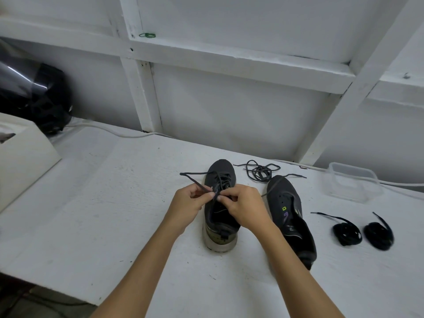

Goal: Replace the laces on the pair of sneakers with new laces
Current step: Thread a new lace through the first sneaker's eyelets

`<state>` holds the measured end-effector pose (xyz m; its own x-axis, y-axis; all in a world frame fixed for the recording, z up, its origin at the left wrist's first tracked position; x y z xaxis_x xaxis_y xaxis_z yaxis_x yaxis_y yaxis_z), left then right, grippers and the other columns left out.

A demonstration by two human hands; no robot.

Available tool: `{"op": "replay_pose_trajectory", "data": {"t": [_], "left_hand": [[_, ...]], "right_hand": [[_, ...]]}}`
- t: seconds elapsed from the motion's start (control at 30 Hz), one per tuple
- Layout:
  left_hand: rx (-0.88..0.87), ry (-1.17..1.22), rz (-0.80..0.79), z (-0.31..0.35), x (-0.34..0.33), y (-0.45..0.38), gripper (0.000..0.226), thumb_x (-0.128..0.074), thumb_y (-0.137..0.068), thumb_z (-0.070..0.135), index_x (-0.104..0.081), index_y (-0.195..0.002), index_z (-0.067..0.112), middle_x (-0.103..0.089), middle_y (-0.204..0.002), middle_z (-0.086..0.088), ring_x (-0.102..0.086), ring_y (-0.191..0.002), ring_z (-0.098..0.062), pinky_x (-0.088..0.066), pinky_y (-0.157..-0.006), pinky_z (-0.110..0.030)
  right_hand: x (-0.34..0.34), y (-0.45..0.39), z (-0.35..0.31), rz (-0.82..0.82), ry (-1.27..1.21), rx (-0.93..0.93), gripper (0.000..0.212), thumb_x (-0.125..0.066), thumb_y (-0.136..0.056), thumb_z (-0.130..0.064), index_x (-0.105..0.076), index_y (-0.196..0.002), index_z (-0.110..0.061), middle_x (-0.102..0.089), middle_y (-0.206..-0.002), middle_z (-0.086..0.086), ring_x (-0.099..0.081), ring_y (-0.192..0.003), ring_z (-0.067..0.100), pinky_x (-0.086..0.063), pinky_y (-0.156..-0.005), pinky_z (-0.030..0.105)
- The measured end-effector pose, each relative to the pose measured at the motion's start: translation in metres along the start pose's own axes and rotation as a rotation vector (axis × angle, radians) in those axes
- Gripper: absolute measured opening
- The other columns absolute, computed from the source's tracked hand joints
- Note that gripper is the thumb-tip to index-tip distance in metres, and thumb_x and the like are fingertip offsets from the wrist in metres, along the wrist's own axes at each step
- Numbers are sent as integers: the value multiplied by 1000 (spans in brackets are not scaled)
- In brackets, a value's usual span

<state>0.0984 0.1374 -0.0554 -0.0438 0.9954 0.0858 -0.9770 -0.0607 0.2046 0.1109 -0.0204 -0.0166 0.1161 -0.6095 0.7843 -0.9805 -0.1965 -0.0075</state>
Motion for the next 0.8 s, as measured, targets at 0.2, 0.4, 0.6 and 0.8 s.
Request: {"op": "replay_pose_trajectory", "data": {"t": [0.2,0.4,0.6,0.8], "left_hand": [[27,-54,-74,-3,-4,-2,7,-73,-90,22,-77,-96,24,-77,-92,8,-68,-90,-4,-50,-72,-22],[46,-113,-131,-3,-8,-3,15,-65,-96,30,-76,-96,19,-75,-95,2,-68,-96,-11,-50,-73,-21],[-87,-216,-160,9,-12,4,15,-75,-88,25,-72,-103,26,-75,-95,10,-68,-95,2,-53,-81,-14],[-233,-427,39,30,-4,5,13,-69,-89,17,-78,-97,21,-75,-86,14,-67,-81,7,-52,-72,-10]], "right_hand": [[-1,4,3,-15,-21,-3,20,-67,-94,-31,-76,-111,-26,-54,-76,-12,-54,-79,12,-39,-70,25],[3,7,2,32,-70,5,15,-66,-95,-29,-77,-105,-26,-62,-76,-13,-56,-75,7,-40,-68,21],[1,8,2,30,-84,-22,9,-60,-97,-26,-69,-97,-26,-61,-69,-14,-55,-67,1,-34,-58,11],[3,0,-5,6,-100,-3,9,-56,-99,-24,-63,-95,-28,-67,-72,-4,-64,-66,13,-54,-67,33]]}}
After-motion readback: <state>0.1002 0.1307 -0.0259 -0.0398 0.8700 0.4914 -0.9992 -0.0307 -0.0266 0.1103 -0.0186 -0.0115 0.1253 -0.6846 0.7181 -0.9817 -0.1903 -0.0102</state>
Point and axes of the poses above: each hand's wrist, its own y-axis away from the middle knuckle, its own x-axis out of the back of the hand, z = x × y, the point moved 10 cm from there along -y, towards the middle knuckle
